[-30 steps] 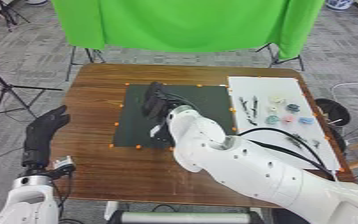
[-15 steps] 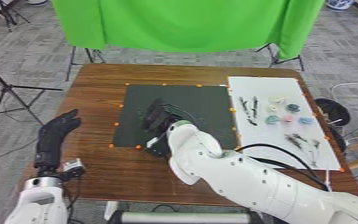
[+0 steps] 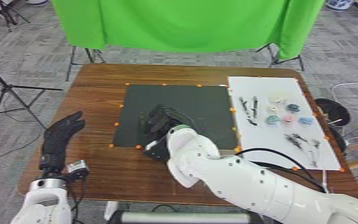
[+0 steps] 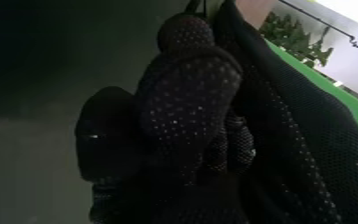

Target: Arrange flowers

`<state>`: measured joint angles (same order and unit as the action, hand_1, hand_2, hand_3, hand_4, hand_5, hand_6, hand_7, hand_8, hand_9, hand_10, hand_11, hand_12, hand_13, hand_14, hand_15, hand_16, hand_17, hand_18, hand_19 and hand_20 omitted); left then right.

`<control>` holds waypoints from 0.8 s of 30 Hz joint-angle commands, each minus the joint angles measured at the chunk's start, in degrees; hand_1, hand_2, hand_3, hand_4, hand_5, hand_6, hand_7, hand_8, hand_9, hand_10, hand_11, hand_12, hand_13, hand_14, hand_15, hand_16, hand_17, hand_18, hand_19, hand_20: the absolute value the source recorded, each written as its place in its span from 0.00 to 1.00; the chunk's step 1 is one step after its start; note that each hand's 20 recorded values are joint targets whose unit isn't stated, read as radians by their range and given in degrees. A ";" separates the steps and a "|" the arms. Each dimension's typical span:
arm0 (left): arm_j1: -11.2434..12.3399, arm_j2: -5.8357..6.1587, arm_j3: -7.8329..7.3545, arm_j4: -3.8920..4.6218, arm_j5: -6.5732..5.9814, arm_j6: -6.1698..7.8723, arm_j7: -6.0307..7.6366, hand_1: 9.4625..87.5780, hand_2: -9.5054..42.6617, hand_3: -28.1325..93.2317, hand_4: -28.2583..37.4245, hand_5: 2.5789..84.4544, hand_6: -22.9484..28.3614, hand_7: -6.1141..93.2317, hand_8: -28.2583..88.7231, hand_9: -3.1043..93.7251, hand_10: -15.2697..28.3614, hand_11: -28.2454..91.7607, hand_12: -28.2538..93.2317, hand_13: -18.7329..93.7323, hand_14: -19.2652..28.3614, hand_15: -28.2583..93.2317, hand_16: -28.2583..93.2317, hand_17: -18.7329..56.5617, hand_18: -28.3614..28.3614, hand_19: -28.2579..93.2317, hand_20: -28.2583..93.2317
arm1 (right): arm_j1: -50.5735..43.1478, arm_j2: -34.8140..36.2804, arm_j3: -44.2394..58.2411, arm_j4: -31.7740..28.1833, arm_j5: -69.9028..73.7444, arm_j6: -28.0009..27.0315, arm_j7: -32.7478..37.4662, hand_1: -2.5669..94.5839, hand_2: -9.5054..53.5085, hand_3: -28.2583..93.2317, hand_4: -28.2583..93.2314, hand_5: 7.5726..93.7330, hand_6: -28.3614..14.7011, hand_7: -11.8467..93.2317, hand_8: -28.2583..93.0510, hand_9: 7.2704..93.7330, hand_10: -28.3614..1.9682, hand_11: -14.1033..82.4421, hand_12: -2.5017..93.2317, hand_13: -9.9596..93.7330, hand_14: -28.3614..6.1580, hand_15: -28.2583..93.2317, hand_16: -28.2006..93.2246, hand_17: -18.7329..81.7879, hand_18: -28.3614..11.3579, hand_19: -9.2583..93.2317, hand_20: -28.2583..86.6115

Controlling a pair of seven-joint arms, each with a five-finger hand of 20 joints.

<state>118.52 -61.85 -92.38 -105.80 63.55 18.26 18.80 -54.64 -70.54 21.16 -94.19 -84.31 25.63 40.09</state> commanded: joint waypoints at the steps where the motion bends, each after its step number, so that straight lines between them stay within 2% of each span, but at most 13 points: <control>1: 0.37 -1.17 0.51 0.84 -3.36 1.96 -1.41 0.10 0.30 0.81 0.00 0.55 0.46 0.21 0.17 0.51 0.65 0.41 0.34 0.49 0.71 0.39 0.24 0.40 0.67 0.27 0.41 | -0.67 -0.82 0.17 0.60 0.76 1.37 0.84 0.66 0.00 0.73 0.31 0.69 0.48 0.65 0.25 1.00 0.51 0.38 0.36 1.00 0.74 0.67 0.36 0.98 0.66 0.82 0.62; 3: 0.63 -1.33 0.29 0.52 -3.80 2.33 -1.26 0.11 0.46 0.79 0.00 0.56 0.46 0.21 0.17 0.52 0.64 0.41 0.34 0.50 0.70 0.39 0.24 0.40 0.67 0.27 0.41 | -0.85 -0.79 0.31 0.56 1.08 1.40 1.11 0.66 0.00 0.73 0.30 0.69 0.48 0.65 0.25 1.00 0.51 0.38 0.36 1.00 0.74 0.67 0.36 0.98 0.66 0.82 0.62; 5: 0.42 -1.38 0.41 0.32 -4.43 3.38 -1.00 0.11 0.63 0.77 0.00 0.57 0.46 0.21 0.17 0.53 0.64 0.41 0.34 0.50 0.70 0.39 0.23 0.41 0.66 0.27 0.41 | -1.16 -0.96 0.71 0.72 1.49 1.35 1.42 0.66 0.00 0.73 0.30 0.69 0.48 0.65 0.25 1.00 0.51 0.37 0.36 1.00 0.74 0.66 0.36 0.98 0.66 0.82 0.62; 7: 0.25 -1.54 0.43 0.12 -6.61 3.76 -0.52 0.11 0.74 0.75 0.00 0.58 0.46 0.21 0.17 0.54 0.64 0.41 0.34 0.50 0.70 0.38 0.23 0.41 0.66 0.27 0.41 | -1.48 -1.14 0.93 0.82 2.06 1.28 1.66 0.66 0.00 0.73 0.30 0.69 0.49 0.65 0.25 1.00 0.52 0.37 0.36 1.00 0.74 0.66 0.36 0.98 0.66 0.82 0.62; 9: -0.09 -1.56 0.63 -0.05 -9.49 4.23 -0.27 0.11 0.80 0.75 0.00 0.59 0.46 0.21 0.17 0.55 0.64 0.41 0.33 0.50 0.69 0.38 0.23 0.41 0.66 0.27 0.41 | -1.82 -1.28 1.27 0.74 2.34 1.00 1.93 0.66 0.00 0.73 0.29 0.69 0.49 0.64 0.25 1.00 0.52 0.36 0.36 1.00 0.74 0.66 0.36 0.98 0.65 0.82 0.62; 10: -0.07 -1.61 0.60 -0.10 -10.57 4.03 -0.04 0.10 0.81 0.76 0.00 0.59 0.46 0.21 0.17 0.55 0.64 0.41 0.33 0.50 0.69 0.38 0.23 0.42 0.65 0.27 0.41 | -1.93 -1.35 1.29 0.82 2.22 1.01 1.89 0.67 0.00 0.73 0.28 0.69 0.49 0.64 0.25 1.00 0.52 0.36 0.35 1.00 0.74 0.66 0.36 0.98 0.65 0.82 0.62; 11: -0.13 -1.56 0.61 -0.12 -11.14 4.00 0.02 0.09 0.83 0.76 0.00 0.59 0.48 0.21 0.17 0.55 0.64 0.41 0.33 0.51 0.69 0.38 0.23 0.42 0.65 0.27 0.40 | -2.05 -1.42 1.41 0.88 2.29 0.79 1.96 0.67 0.00 0.73 0.28 0.69 0.49 0.64 0.25 1.00 0.52 0.36 0.35 1.00 0.74 0.66 0.36 0.98 0.65 0.81 0.62; 15: -0.32 -1.50 0.62 -0.20 -10.80 3.99 -0.11 0.09 0.85 0.79 0.00 0.60 0.52 0.19 0.17 0.56 0.66 0.40 0.32 0.51 0.70 0.38 0.22 0.45 0.63 0.27 0.40 | -2.41 -1.38 1.62 0.68 3.39 1.12 2.47 0.67 0.00 0.74 0.26 0.70 0.50 0.63 0.25 1.00 0.53 0.33 0.34 1.00 0.74 0.65 0.36 0.98 0.65 0.81 0.63; 16: 0.08 -1.66 0.40 -0.55 -10.82 4.23 -0.09 0.10 0.85 0.79 0.00 0.60 0.53 0.19 0.17 0.56 0.66 0.40 0.32 0.52 0.70 0.38 0.22 0.45 0.63 0.27 0.41 | -2.51 -1.54 1.69 0.78 3.61 1.11 2.42 0.67 0.00 0.74 0.26 0.70 0.50 0.63 0.25 1.00 0.53 0.33 0.34 1.00 0.74 0.65 0.36 0.98 0.65 0.81 0.63; 17: -0.33 -1.57 0.59 -0.31 -10.65 4.04 -0.27 0.10 0.84 0.80 0.00 0.60 0.54 0.19 0.17 0.56 0.67 0.40 0.31 0.52 0.70 0.37 0.21 0.45 0.63 0.27 0.41 | -2.66 -1.34 1.57 0.55 3.76 1.36 2.65 0.67 0.00 0.74 0.25 0.70 0.50 0.63 0.25 1.00 0.53 0.32 0.34 1.00 0.74 0.65 0.36 0.98 0.65 0.81 0.63; 24: -0.63 -1.59 0.97 -0.41 -11.01 4.67 -0.38 0.11 0.84 0.80 0.00 0.61 0.53 0.18 0.17 0.57 0.67 0.40 0.30 0.52 0.69 0.38 0.21 0.45 0.63 0.26 0.41 | -3.15 -1.82 2.34 0.64 5.62 1.26 3.12 0.67 0.00 0.74 0.24 0.69 0.51 0.62 0.25 1.00 0.51 0.30 0.32 1.00 0.74 0.65 0.36 0.97 0.65 0.80 0.63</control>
<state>117.94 -62.84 -91.99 -105.93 52.45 21.91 18.79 -56.96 -71.63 23.10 -93.57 -80.36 26.25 42.20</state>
